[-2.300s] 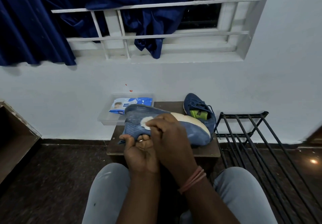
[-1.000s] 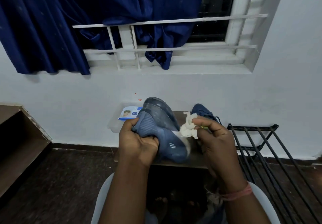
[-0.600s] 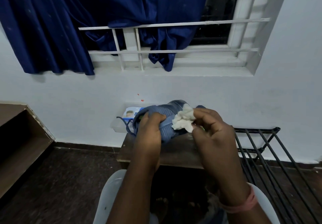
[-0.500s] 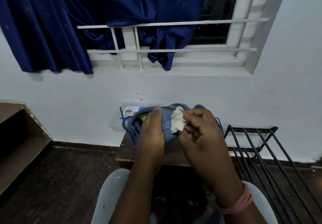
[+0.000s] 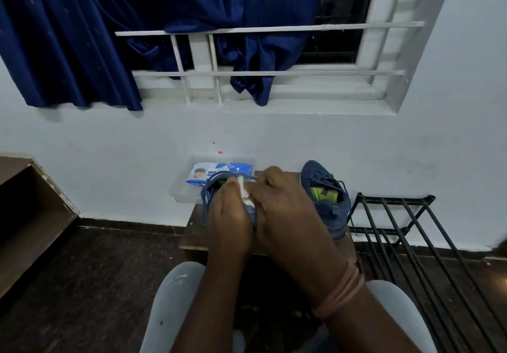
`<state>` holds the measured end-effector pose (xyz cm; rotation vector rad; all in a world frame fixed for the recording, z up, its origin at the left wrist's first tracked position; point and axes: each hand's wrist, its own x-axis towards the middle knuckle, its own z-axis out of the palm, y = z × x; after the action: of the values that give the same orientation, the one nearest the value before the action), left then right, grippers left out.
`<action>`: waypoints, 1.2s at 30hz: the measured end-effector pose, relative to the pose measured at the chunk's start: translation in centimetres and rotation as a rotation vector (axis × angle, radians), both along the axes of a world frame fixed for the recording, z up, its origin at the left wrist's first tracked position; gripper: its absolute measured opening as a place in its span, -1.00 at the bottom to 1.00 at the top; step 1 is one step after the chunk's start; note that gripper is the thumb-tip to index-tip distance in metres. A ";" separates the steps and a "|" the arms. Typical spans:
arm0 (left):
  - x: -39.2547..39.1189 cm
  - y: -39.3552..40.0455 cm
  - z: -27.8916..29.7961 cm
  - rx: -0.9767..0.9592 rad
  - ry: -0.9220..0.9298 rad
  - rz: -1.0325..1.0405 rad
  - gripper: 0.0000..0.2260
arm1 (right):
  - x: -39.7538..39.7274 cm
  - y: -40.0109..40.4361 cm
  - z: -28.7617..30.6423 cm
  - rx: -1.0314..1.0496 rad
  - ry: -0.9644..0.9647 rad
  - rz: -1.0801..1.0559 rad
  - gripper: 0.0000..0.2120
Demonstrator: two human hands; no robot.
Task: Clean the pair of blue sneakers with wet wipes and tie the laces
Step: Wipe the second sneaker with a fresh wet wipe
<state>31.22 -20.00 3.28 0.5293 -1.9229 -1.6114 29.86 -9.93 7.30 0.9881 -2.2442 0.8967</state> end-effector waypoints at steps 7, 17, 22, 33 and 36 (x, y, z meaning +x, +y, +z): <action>0.5 -0.1 -1.8 -0.099 0.049 0.066 -0.65 | -1.5 -1.3 0.2 0.001 -0.028 -0.125 -0.68; -0.6 -1.1 -1.6 0.009 0.138 -0.100 -0.72 | -3.2 0.0 1.9 0.206 -0.379 0.065 -0.88; -1.3 -2.8 -0.7 0.347 0.050 0.098 -0.51 | -3.0 4.1 0.1 -0.326 -0.356 -0.132 -0.83; 0.2 -0.4 0.5 0.033 0.025 0.016 -0.72 | 1.9 2.6 -3.0 -0.039 -0.023 -0.253 -0.80; 1.1 -1.0 -0.1 -0.037 0.120 -0.086 -0.76 | 1.3 2.2 -2.0 -0.014 -0.064 -0.283 -0.88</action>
<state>32.35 -21.00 3.23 0.3317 -1.9053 -1.6189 31.11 -7.68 5.31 0.6215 -2.3525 0.8257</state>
